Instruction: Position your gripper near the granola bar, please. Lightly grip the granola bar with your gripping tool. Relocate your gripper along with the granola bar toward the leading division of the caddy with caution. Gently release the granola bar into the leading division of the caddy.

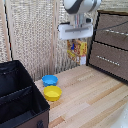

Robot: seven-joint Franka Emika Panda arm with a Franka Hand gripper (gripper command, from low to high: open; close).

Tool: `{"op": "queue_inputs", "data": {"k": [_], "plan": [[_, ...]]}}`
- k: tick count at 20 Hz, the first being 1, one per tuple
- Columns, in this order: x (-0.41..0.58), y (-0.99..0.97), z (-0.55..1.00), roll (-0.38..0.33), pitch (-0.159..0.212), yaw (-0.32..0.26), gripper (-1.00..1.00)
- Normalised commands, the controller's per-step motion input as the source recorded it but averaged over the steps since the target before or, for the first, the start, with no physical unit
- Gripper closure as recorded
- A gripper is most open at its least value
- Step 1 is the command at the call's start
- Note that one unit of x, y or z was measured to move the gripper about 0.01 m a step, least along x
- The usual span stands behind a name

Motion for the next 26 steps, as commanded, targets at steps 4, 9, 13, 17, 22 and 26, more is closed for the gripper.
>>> {"op": "queue_inputs", "data": {"k": [4,9,13,17,22,26], "plan": [[0.000,0.59,0.91,-0.025,-0.076,-0.168,1.00],[0.047,0.45,0.62,-0.117,-0.050,-0.228,1.00],[0.009,0.33,0.32,-0.098,-0.027,-0.283,1.00],[-0.084,0.35,0.05,-0.069,0.006,-0.266,1.00],[-0.119,0.56,0.00,-0.064,0.041,-0.187,1.00],[-0.266,0.72,0.01,-0.033,0.039,-0.085,1.00]]}}
